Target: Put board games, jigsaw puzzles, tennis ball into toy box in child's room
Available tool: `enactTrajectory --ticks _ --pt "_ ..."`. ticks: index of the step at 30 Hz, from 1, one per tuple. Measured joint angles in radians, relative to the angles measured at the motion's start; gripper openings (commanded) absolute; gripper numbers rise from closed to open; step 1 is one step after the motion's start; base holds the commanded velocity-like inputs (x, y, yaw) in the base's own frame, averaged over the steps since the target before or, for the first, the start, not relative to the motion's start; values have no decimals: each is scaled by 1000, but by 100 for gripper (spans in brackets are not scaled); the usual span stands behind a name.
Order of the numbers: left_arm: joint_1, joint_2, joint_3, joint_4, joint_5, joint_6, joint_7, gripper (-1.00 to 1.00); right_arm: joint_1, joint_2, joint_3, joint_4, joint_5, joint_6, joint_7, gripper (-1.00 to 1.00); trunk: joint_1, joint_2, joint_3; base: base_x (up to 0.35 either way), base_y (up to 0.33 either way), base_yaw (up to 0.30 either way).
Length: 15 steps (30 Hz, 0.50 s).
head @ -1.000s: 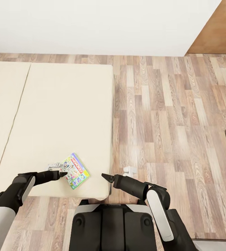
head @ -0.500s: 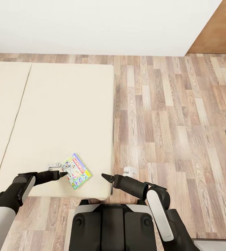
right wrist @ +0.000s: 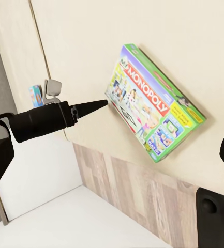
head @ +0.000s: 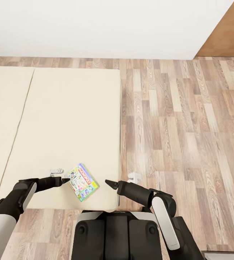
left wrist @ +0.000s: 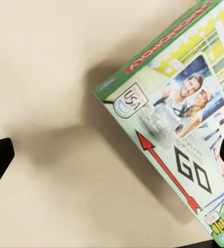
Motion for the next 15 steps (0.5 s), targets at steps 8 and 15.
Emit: enactTrajectory --ticks 8,15 --pt "0 0 0 0 0 0 0 100 0 0 0 0 0 0 0 100 0 0 0 8 6 0" --pt "0 -2 1 0 1 -4 0 100 0 0 0 0 0 0 0 100 0 0 0 1 1 0"
